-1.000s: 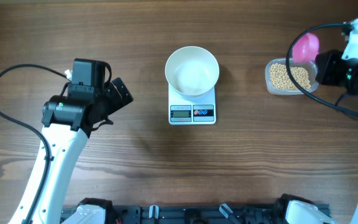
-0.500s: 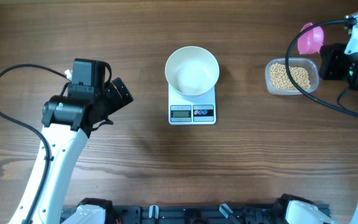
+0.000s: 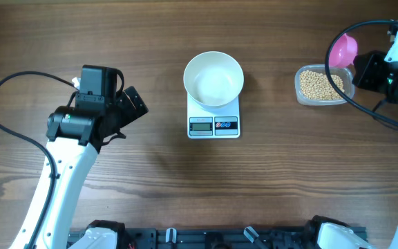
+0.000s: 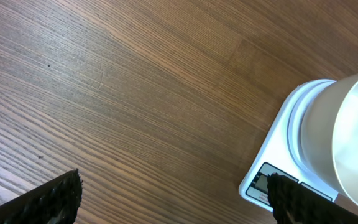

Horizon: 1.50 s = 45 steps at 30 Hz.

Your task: Scoop item into bowl and weigh 150g on scale

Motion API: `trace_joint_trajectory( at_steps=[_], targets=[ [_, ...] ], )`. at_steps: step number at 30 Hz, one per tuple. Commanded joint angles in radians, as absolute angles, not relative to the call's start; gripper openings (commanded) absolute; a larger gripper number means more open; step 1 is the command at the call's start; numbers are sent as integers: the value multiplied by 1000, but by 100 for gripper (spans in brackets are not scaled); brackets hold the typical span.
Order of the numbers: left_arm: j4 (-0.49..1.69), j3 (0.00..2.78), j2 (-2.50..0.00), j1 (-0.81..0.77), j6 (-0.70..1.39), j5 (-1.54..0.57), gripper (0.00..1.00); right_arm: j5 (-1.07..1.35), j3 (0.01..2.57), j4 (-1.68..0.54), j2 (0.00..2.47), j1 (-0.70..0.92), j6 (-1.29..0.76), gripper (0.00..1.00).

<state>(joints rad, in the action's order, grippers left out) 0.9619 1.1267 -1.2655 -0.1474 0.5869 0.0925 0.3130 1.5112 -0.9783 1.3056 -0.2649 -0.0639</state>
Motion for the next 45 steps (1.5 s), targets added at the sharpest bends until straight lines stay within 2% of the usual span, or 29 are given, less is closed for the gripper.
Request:
trace_joint_trajectory(
  at_steps=[1,9,19,23,24,27,30,45],
  targets=[
    [962,1126,-1257,-138,580,103,100,316,1510,-968,1312,-262,-82,4],
    [924,1126,-1257,-138,584,92,100,368,1510,-978,1309,-262,-77,4],
    [780,1126,-1257,-142,584,-266,100,369,1510,-982,1274,-262,-21,4],
    [766,1126,-1257,-162,594,-348,100,363,1510,-984,1267,-262,-19,4],
    [766,1126,-1257,-172,618,-352,92,363,1510,-987,1267,-262,-18,4],
    [760,1126,-1263,-215,657,-333,32,363,1510,-993,1267,-262,-19,4],
    [752,1126,-1286,-267,671,-283,4,363,1510,-995,1267,-262,-19,4],
    [565,1126,-1585,-559,697,-101,4,363,1510,-1056,1267,-262,-19,4]
  ],
)
